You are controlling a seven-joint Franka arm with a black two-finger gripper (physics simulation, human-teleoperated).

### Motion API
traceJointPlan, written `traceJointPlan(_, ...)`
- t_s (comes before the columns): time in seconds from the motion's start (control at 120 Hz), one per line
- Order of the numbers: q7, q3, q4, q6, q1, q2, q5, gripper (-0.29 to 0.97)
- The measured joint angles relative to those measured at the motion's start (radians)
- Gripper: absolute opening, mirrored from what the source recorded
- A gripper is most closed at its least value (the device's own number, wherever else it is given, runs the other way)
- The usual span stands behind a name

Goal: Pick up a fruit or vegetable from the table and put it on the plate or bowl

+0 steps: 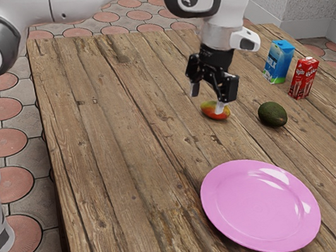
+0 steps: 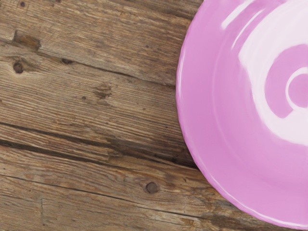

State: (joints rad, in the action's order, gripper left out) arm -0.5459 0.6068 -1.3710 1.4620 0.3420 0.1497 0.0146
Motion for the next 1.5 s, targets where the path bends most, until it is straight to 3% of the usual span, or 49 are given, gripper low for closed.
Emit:
traceJointPlan(0.192, -0.125, -0.004, 0.005, 0.018, 0.129, 0.012, -0.022, 0.68)
traceJointPlan(0.417, -0.346, -0.002, 0.0, 0.026, 0.107, 0.031, -0.124, 0.68)
traceJointPlan(0.867, -0.64, -0.004, 0.007, 0.033, 0.116, 0.041, -0.144, 0.68)
traceJointPlan(0.983, -0.688, -0.008, 0.11, 0.038, 0.105, 0.142, -0.166, 0.68)
traceJointPlan(1.1, -0.724, -0.191, 0.261, 0.041, -0.036, 0.248, -0.177, 0.68)
traceJointPlan(1.225, -0.754, -0.308, 0.385, 0.042, -0.155, 0.339, -0.183, 0.68)
traceJointPlan(1.375, -0.782, -0.392, 0.508, 0.051, -0.224, 0.427, -0.185, 0.68)
traceJointPlan(1.5, -0.793, -0.41, 0.546, 0.099, -0.259, 0.475, -0.186, 0.68)
